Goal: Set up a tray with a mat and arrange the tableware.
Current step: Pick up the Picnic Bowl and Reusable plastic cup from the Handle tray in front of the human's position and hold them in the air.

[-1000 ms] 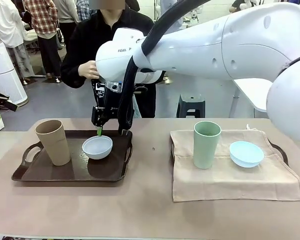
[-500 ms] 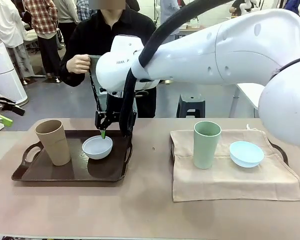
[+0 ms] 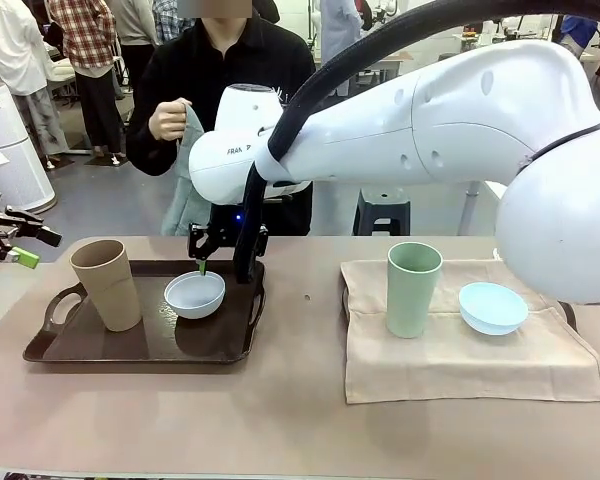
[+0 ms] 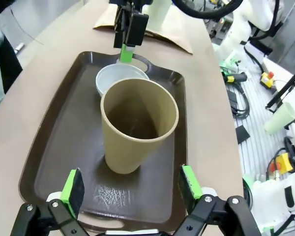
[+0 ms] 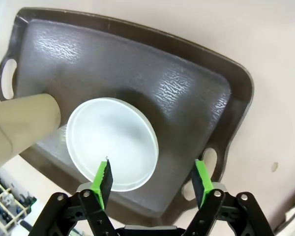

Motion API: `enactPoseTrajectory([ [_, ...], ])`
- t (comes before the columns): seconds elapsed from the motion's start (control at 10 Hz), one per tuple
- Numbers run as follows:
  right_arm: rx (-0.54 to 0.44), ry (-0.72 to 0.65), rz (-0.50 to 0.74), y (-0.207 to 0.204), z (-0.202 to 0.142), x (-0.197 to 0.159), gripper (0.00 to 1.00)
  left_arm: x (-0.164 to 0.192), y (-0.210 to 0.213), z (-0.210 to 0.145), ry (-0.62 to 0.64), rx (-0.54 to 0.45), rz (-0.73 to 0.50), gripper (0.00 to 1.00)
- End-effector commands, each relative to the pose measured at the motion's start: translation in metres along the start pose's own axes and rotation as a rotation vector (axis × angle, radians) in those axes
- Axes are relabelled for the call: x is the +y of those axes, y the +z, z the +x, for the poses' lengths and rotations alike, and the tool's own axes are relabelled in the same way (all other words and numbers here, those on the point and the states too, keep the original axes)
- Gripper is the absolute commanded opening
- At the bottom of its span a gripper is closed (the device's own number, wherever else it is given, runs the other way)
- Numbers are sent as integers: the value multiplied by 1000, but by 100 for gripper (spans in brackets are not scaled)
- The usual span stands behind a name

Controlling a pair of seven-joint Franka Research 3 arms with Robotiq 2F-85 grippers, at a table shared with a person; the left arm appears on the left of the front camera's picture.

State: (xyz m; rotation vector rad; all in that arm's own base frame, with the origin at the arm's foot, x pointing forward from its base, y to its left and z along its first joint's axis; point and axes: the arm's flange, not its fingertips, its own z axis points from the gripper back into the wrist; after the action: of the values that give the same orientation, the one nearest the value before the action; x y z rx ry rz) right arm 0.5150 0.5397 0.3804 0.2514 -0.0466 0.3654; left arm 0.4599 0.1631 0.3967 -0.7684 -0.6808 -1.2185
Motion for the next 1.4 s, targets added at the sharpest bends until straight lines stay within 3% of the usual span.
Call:
enactPoseTrajectory([
  [0.0,17,36,-11,6,-3,-1,84,6,4,2,6,32,36,100],
  [0.6,42,-23,-5,-5,-2,-2,84,6,-1,-3,-5,41,13,100],
  [0.8,16,-8,-63,-10,-6,3,84,3,-7,-7,-41,32,-18,100],
  [1.0,21,-51,-82,-17,-5,4,84,8,-30,-14,-52,63,26,100],
  [1.3,39,-78,-84,-29,-1,8,84,13,-57,-19,-89,34,22,100],
])
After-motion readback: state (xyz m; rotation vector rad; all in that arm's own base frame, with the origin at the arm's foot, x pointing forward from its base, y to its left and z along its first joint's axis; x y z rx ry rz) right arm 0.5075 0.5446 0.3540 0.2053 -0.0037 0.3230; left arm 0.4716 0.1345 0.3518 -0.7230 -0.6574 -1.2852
